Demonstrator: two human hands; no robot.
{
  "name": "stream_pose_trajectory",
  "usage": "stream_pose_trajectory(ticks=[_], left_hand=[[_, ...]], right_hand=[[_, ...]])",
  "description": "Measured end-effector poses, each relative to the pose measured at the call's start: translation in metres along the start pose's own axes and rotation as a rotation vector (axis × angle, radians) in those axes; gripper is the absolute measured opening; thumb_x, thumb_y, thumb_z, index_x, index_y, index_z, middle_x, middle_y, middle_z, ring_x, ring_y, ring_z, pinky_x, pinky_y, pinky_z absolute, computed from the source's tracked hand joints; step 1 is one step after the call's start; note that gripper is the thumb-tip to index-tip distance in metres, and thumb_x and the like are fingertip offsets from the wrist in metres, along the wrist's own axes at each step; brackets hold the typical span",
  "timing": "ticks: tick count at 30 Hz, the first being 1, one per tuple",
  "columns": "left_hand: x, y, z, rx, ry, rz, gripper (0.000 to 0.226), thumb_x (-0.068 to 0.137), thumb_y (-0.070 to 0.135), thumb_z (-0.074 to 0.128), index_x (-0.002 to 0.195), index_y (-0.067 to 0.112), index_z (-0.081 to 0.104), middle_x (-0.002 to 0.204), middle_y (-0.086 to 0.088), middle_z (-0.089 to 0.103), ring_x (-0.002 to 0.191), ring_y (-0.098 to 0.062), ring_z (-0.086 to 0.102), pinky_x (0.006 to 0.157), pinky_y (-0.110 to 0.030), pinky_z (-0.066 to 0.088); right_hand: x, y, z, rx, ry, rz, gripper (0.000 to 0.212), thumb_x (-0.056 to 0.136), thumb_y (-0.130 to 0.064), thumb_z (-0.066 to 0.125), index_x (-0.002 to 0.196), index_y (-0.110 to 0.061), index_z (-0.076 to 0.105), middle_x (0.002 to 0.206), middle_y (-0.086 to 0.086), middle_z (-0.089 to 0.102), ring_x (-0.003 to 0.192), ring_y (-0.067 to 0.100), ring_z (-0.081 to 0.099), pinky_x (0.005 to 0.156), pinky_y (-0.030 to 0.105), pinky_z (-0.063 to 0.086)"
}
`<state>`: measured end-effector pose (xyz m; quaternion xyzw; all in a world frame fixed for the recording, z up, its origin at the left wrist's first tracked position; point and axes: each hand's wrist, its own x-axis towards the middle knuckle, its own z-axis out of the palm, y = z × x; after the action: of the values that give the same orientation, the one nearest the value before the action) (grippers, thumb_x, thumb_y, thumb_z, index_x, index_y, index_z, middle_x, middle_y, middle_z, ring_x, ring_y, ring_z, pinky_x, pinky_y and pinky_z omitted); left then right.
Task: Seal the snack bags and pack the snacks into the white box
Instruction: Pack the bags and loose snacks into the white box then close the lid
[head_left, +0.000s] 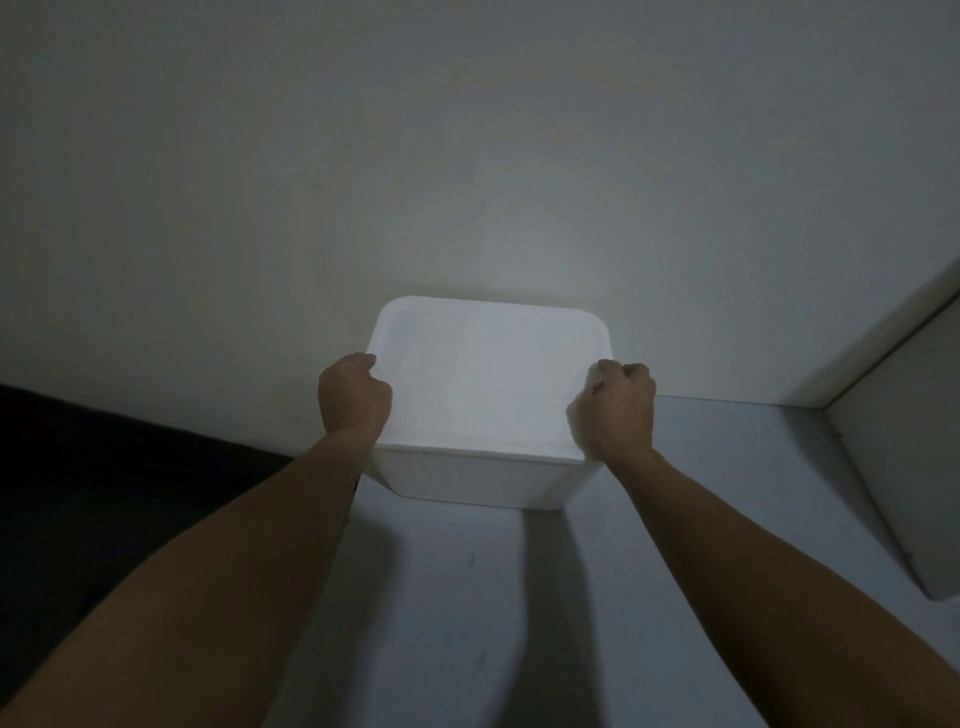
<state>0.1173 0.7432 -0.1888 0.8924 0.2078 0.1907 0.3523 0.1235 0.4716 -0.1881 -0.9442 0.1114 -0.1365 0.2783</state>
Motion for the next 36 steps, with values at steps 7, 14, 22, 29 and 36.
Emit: stream_pose_trajectory(ticks=[7,14,22,29,36], left_hand=[[-0.018,0.019,0.036,0.572,-0.327,0.422,0.056,0.099,0.044,0.029,0.149,0.018,0.026,0.160,-0.009,0.014,0.148,-0.027,0.005,0.116,-0.058,0.003],[-0.033,0.025,0.052,0.614,-0.334,0.383,0.069,0.091,0.067,0.012,0.151,0.033,0.004,0.161,-0.009,-0.001,0.147,-0.034,-0.006,0.114,-0.063,-0.004],[-0.018,0.031,0.050,0.660,-0.349,0.399,0.070,0.088,0.068,0.021,0.148,0.032,0.019,0.158,-0.011,0.016,0.144,-0.037,0.012,0.112,-0.061,0.007],[0.027,0.036,0.058,0.560,-0.261,0.479,0.060,0.092,0.049,0.027,0.140,0.016,0.041,0.150,-0.017,0.033,0.139,-0.035,0.027,0.113,-0.055,0.016],[0.055,0.036,0.080,0.613,-0.344,0.501,0.058,0.099,0.049,0.018,0.152,0.025,0.014,0.162,-0.003,0.005,0.149,-0.025,0.003,0.116,-0.060,0.001]], right_hand=[[-0.002,-0.010,0.013,-0.413,-0.201,-0.307,0.053,0.093,-0.043,0.028,0.138,-0.016,0.036,0.153,0.013,0.029,0.142,0.037,0.020,0.112,0.060,0.019],[-0.006,-0.008,0.021,-0.433,-0.332,-0.270,0.070,0.092,-0.063,0.006,0.152,-0.027,0.003,0.162,0.010,0.000,0.149,0.035,-0.003,0.116,0.061,0.006],[0.000,-0.019,0.026,-0.485,-0.318,-0.270,0.065,0.092,-0.053,0.014,0.146,-0.019,0.016,0.158,0.016,0.012,0.146,0.041,0.005,0.111,0.068,0.010],[0.036,-0.048,0.044,-0.370,-0.270,-0.231,0.059,0.092,-0.037,0.029,0.146,-0.013,0.023,0.158,0.014,0.015,0.146,0.040,0.003,0.112,0.066,0.007],[0.060,-0.057,0.064,-0.388,-0.288,-0.278,0.057,0.097,-0.045,0.016,0.152,-0.030,0.009,0.162,0.007,0.005,0.148,0.037,-0.001,0.114,0.066,0.002]])
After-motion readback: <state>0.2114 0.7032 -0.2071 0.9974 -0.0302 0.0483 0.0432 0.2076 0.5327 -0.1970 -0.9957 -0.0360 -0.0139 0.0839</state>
